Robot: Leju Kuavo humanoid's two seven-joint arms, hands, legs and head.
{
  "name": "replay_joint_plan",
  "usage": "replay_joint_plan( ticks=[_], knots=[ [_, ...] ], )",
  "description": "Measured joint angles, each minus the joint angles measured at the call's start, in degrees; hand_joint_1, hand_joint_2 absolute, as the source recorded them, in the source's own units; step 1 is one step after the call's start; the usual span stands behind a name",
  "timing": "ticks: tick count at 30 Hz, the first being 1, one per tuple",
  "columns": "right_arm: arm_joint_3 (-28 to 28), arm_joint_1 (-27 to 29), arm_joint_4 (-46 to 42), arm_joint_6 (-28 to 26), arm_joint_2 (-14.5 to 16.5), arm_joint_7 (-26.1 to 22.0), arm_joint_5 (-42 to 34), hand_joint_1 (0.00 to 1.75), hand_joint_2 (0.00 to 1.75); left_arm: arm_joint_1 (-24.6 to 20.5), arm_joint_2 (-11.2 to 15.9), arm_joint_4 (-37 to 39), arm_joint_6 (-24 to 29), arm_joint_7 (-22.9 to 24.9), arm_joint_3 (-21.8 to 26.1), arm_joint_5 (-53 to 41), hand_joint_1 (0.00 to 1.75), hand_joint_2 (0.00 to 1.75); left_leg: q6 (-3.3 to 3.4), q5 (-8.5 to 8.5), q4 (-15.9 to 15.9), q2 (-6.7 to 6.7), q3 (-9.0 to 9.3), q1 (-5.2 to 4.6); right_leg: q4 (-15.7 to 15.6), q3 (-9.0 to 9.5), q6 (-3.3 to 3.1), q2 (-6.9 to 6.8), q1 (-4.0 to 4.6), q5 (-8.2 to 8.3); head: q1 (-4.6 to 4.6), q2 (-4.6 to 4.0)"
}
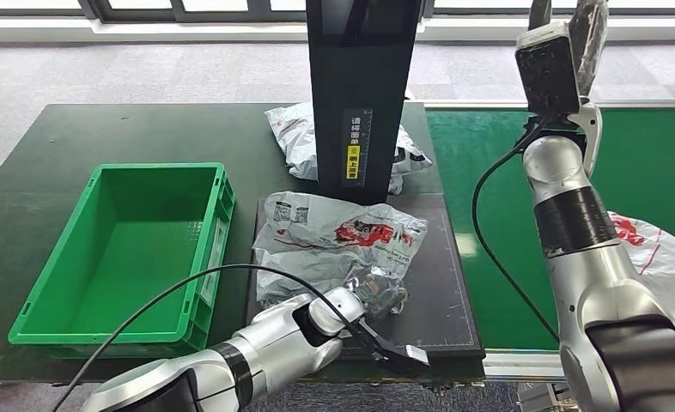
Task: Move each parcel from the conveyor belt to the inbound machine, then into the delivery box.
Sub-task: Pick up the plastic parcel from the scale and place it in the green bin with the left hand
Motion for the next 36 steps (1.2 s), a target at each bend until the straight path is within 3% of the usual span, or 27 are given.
replay_joint_plan(
  ticks=[6, 12, 15, 19, 22, 25, 32, 36],
  knots=[
    [-0.02, 2.08, -1.4, -0.99, -1.01, -0.56, 0.22, 0.0, 0.0, -1.52, 0.04, 0.34, 8.93, 6.18, -1.57, -9.03, 1.75, 1.75, 0.0, 0.01, 0.01, -0.03, -0.03, 0.0, 0.0, -0.06, 0.0, -0.03, 0.0, 0.0, 0.01, 0.0],
    [-0.48, 9.24, -7.92, -3.2, -3.28, -1.13, 2.76, 0.0, 0.0, -4.02, 1.94, -0.72, 16.43, 13.65, -1.11, -23.15, 1.75, 1.75, 0.0, 0.0, 0.01, -0.02, -0.05, 0.0, -0.02, -0.08, -0.01, -0.01, 0.0, 0.0, 0.01, 0.0],
    [-1.17, 13.65, -11.98, -3.28, -4.34, -1.27, 3.22, 0.0, 0.0, -4.36, 4.06, -3.22, 17.57, 14.55, 1.1, -29.36, 1.75, 1.75, -0.01, 0.0, 0.0, 0.0, -0.06, 0.0, -0.01, -0.11, -0.01, 0.0, 0.0, 0.0, 0.01, 0.0],
    [-1.82, 16.2, -15.08, -3.26, -5.18, -1.14, 3.53, 0.0, 0.0, -4.38, 5.58, -5.45, 17.81, 15.17, 3.3, -30.73, 1.75, 1.75, -0.01, 0.0, -0.01, 0.05, -0.07, 0.0, 0.0, -0.13, -0.01, 0.04, 0.0, 0.0, 0.01, 0.0],
    [-2.44, 17.51, -16.58, -3.31, -5.41, -0.69, 4.25, 0.0, 0.0, -4.51, 6.93, -7.26, 19.35, 18.61, 3.73, -30.79, 1.75, 1.75, -0.02, 0.01, -0.01, 0.04, -0.07, 0.01, 0.0, -0.12, -0.01, 0.04, 0.0, 0.0, 0.0, 0.0],
    [-3.31, 19.92, -18.72, -3.27, -5.95, -0.53, 4.54, 0.0, 0.0, -4.62, 10.52, -11.82, 19.71, 22.19, 4.2, -30.8, 1.75, 1.75, -0.02, 0.01, -0.01, 0.05, -0.07, 0.02, 0.02, -0.13, -0.01, 0.05, 0.01, 0.0, 0.01, 0.0],
    [-4.57, 23.49, -22.49, -3.08, -7.84, 0.29, 5.11, 0.0, 0.0, -4.79, 22.37, -28.19, 17.48, 34.17, 3.88, -30.89, 1.75, 1.75, -0.03, 0.01, -0.02, 0.1, -0.11, 0.03, 0.07, -0.23, -0.02, 0.09, 0.02, -0.01, 0.0, 0.0],
    [-4.73, 24.38, -23.49, -3.28, -8.76, 0.73, 5.2, 0.0, 0.0, -5.92, 28.17, -35.56, 15.98, 35.74, 3.87, -30.98, 1.75, 1.75, -0.07, 0.04, -0.02, 0.1, -0.12, 0.04, 0.07, -0.23, -0.02, 0.1, 0.02, -0.01, 0.0, 0.0]
  ],
)
